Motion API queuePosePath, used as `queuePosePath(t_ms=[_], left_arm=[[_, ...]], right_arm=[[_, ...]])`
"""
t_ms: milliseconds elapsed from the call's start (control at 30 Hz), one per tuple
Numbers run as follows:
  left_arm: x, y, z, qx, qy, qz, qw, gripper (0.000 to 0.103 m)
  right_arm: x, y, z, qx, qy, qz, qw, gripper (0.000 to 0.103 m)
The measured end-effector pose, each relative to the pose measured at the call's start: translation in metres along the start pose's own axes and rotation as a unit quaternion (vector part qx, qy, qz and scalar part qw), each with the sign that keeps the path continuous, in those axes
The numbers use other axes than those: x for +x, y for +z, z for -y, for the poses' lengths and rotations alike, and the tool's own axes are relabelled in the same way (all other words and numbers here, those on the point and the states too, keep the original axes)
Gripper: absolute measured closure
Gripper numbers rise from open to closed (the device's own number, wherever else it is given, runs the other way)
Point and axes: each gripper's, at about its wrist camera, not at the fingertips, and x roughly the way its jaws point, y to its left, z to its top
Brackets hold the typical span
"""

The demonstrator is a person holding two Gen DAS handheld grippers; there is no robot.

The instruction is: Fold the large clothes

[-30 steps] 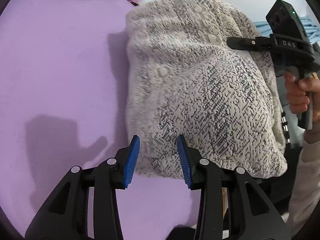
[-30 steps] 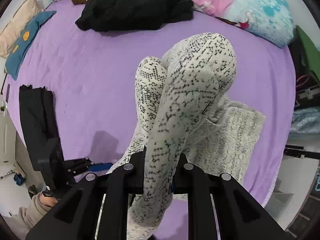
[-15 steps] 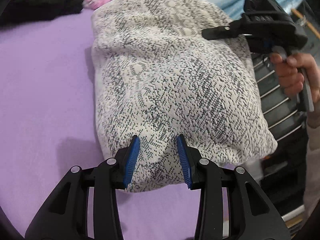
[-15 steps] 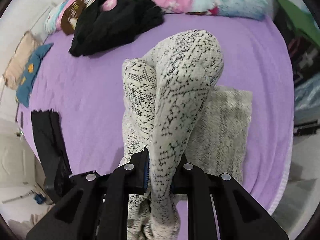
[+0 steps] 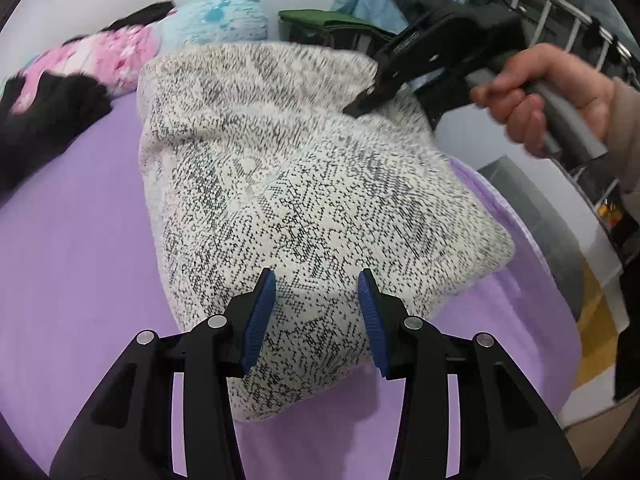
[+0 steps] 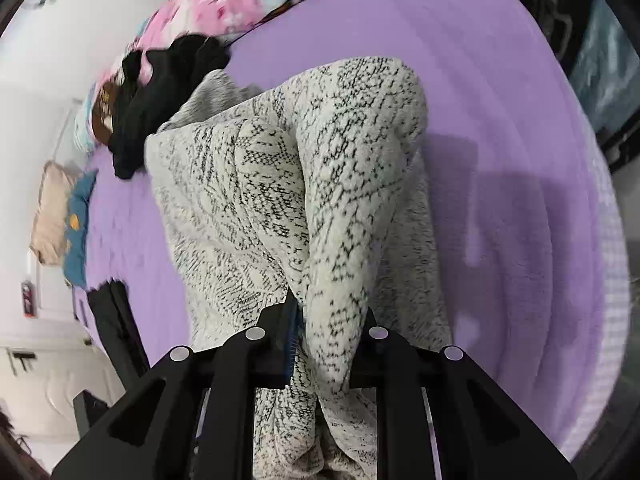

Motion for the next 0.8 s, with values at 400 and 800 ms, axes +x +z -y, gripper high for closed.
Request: queuePosePath(t_ms=[400, 800], left_arm=[[-0.002, -0.004, 0.019, 0.038, 0.019, -0.015, 0.999, 0.063], [-0.002, -0.006, 0.019, 0.045, 0.019, -0.013, 0.9987, 0.063]], right_arm=[[-0.002, -0.01, -0.014, -0.001, -0.092, -0.002, 0.996, 0.06], [-0.03, -0.004, -0.169, -0.111, -0.173, 0.043, 0.978, 0.026]])
